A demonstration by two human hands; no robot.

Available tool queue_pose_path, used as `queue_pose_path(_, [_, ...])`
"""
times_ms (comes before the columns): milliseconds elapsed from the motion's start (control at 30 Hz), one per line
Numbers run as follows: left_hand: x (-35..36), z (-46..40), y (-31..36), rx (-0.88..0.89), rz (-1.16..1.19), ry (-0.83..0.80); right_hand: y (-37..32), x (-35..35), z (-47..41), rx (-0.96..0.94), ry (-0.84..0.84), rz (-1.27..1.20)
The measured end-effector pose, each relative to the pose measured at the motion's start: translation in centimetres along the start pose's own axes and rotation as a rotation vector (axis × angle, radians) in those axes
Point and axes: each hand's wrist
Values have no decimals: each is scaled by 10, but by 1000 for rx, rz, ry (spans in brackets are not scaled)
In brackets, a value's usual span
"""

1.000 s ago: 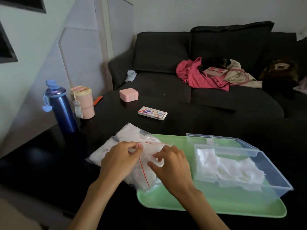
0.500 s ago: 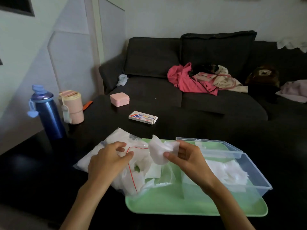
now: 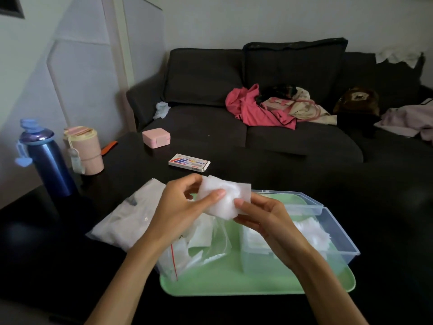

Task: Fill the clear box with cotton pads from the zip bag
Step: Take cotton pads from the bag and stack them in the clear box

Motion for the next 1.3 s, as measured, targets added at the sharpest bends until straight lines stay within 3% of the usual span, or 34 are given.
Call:
queue_pose_path(100, [1, -2, -1, -64, 111, 0, -4, -4, 1, 25, 21, -100])
queue_pose_path(300, [4, -2, -6, -165, 88, 72, -12, -19, 1, 36, 246, -208])
queue_pose_path(467, [20, 0, -4, -258, 164, 55, -19, -6, 6, -15, -135, -168])
queue_pose_path(667, [30, 0, 3, -461, 382, -27, -2, 2, -1, -103, 218, 205])
queue_pose_path(733, [30, -4, 3, -561, 549, -27, -1, 0, -2, -161, 271, 254])
queue_pose_path(800, [30, -8, 4, -602, 563, -42, 0, -2, -3, -222, 309, 358])
queue_pose_path(900, [35, -8, -1, -472, 255, -141, 1, -9, -4, -289, 407, 699])
queue_pose_path(967, [39, -5, -3, -354, 103, -230, -1, -19, -5, -206, 437, 767])
queue_pose_path(1067, [46, -3, -1, -225, 67, -323, -13, -38, 0, 95, 238, 522])
queue_pose_path(1167, [58, -4, 4, -136, 9, -327, -18, -52, 5, 193, 112, 364])
queue_pose_path(1300, [74, -7, 3, -38, -144, -205, -19, -64, 6, 66, 383, 345])
Point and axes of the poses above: each hand's wrist, its own z-axis away from the middle knuckle, its own x-axis out of the palm, y = z × x, and after that the axes turned 9 degrees about x, right-handed
